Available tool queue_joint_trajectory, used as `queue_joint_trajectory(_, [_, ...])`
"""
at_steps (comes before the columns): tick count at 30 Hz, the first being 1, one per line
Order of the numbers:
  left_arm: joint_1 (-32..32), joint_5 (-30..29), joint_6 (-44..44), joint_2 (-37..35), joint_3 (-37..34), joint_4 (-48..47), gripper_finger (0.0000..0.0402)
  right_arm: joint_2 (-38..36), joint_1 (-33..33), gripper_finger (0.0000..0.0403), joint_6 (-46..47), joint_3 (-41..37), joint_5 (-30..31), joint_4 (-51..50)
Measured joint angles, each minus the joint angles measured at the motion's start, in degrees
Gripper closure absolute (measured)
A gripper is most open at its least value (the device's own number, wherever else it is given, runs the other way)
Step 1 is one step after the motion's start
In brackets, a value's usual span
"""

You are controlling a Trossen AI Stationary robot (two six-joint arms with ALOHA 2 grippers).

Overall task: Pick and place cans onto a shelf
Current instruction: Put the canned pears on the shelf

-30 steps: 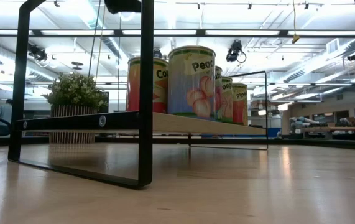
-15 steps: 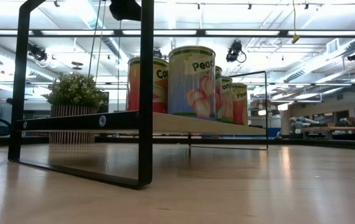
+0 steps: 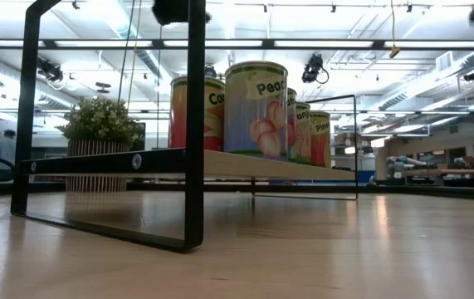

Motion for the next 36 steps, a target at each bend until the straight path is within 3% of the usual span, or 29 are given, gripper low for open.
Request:
queue_joint_trajectory(4, [-0.04, 4.77, 1.31, 0.63, -6.78, 9.80, 0.0010, -4.73, 2.71, 0.0091, 1.21, 0.00, 16.20, -0.32])
queue_joint_trajectory(9, [-0.48, 5.09, 2.77, 0.11, -10.77, 19.56, 0.0010, -8.14, 5.06, 0.0089, -2.99, 0.00, 37.41, 3.53])
queue_joint_trajectory(16, [-1.29, 5.14, 2.14, 1.20, -10.70, 24.26, 0.0010, -8.26, 2.70, 0.0089, -22.90, 0.02, 53.12, 17.95])
queue_joint_trajectory(20, [-2.47, 5.20, 2.89, 3.81, -10.65, 26.42, 0.0010, -7.93, -0.80, 0.0089, -35.89, 0.02, 52.14, 28.64])
queue_joint_trajectory(29, [-4.91, 10.87, 8.44, 4.87, -10.65, 32.42, 0.0010, -7.93, -7.55, 0.0088, -77.14, 0.02, 36.00, 70.10])
queue_joint_trajectory(36, [-8.97, 12.36, 17.45, 4.70, -10.65, 42.71, 0.0010, -7.93, -11.12, 0.0088, -91.16, 0.02, 28.53, 84.57])
